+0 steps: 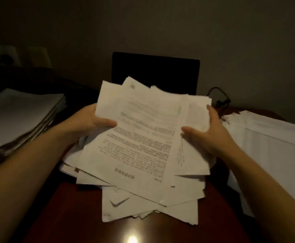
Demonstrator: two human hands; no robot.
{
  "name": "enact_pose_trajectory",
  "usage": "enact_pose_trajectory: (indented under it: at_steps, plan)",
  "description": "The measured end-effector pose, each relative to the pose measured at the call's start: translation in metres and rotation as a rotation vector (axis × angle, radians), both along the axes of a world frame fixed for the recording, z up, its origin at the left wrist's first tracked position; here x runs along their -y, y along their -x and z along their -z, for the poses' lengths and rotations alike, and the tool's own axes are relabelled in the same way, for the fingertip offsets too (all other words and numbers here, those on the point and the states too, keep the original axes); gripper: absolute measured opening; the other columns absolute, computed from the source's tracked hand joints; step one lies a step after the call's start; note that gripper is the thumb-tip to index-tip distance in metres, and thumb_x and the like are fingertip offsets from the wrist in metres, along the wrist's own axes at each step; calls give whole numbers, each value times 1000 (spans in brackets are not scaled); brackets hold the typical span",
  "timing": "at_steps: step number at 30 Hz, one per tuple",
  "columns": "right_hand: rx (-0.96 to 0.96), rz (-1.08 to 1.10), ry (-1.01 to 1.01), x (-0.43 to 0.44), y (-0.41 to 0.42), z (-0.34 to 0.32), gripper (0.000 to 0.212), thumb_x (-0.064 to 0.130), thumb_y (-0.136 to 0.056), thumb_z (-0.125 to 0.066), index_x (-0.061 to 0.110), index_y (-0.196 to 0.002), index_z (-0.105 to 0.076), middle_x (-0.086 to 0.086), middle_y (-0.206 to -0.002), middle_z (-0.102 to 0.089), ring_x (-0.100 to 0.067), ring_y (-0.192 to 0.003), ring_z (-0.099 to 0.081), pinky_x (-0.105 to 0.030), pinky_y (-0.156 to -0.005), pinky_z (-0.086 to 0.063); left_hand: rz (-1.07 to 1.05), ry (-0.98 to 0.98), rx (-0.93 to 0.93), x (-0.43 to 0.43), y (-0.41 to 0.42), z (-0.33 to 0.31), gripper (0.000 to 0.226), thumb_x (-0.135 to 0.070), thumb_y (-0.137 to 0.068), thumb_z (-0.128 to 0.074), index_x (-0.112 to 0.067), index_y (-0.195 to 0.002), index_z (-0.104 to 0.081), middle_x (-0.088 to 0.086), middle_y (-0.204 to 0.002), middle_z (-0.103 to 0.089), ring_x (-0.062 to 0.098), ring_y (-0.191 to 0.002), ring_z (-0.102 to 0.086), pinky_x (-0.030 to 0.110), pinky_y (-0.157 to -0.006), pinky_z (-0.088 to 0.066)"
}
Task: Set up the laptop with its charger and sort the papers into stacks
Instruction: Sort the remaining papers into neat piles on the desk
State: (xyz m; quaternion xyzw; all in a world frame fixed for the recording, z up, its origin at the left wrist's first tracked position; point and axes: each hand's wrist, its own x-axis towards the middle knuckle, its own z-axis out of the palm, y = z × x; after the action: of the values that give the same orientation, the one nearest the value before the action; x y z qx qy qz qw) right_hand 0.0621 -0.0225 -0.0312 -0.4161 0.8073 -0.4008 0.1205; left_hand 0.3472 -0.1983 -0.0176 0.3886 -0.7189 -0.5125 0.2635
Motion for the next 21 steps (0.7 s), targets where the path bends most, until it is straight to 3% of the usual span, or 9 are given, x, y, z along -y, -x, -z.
enact_pose_trajectory:
  at_steps: [2,3,5,8,11,15,17,19,21]
  plan:
    - [-346,17,-263,11,-12,27,94,75,-80,-56,31,-155,-19,-11,-139,-43,-33,-123,-47,-46,-97,-45,-122,101,47,2,-4,25,49,-10,-86,-77,-27,-127,-56,-18,-105,-64,10,-101,-64,17,-64,-49]
    - [-433,33,-338,15,-13,32,90,81,-79,-47,29,-151,-28,-13,-134,-43,-34,-121,-46,-46,-97,-45,-153,156,58,5,-5,33,60,-11,-85,-79,-28,-135,-51,-19,-112,-59,10,-105,-59,15,-65,-45]
    - [-486,56,-375,18,-11,32,84,83,-80,-39,28,-144,-39,-14,-129,-45,-34,-117,-47,-48,-97,-45,-140,291,115,10,-4,38,82,-13,-84,-80,-31,-150,-35,-15,-124,-50,10,-113,-49,20,-76,-42]
    - [-547,86,-379,18,-9,36,87,85,-79,-31,28,-143,-43,-12,-130,-45,-32,-118,-46,-48,-98,-44,-154,426,267,13,-1,41,92,-27,-87,-77,-33,-157,-18,2,-144,-42,22,-122,-46,35,-91,-42]
    - [-573,88,-426,19,-11,37,88,85,-79,-27,29,-145,-42,-10,-139,-41,-31,-126,-40,-51,-105,-37,-197,581,541,10,-1,45,87,-42,-94,-65,-26,-160,-11,7,-164,-18,30,-147,-22,49,-113,-28]
    - [-630,94,-348,19,-14,33,75,78,-86,-39,28,-140,-52,-8,-150,-39,-31,-137,-32,-54,-110,-27,-53,599,755,8,2,43,66,-55,-103,-36,-26,-159,-17,0,-168,-9,23,-155,1,54,-122,-10]
    - [-621,82,-210,18,-17,32,70,75,-86,-45,24,-132,-61,-7,-140,-50,-27,-126,-44,-48,-100,-38,-38,595,792,4,2,42,64,-58,-103,-30,-27,-158,-22,-1,-167,-14,22,-155,-2,54,-122,-6]
    - [-461,34,-139,19,-20,27,61,66,-87,-54,22,-128,-63,-4,-126,-60,-18,-106,-54,-34,-84,-45,-47,610,768,0,0,34,55,-55,-103,-33,-28,-150,-39,-1,-159,-36,22,-148,-26,53,-120,-12]
    - [-322,-9,-189,19,-22,22,58,59,-86,-61,21,-130,-60,-3,-120,-65,-12,-92,-56,-28,-77,-46,-56,620,730,-3,-3,31,43,-51,-103,-41,-25,-133,-57,-2,-138,-58,22,-126,-51,49,-112,-27]
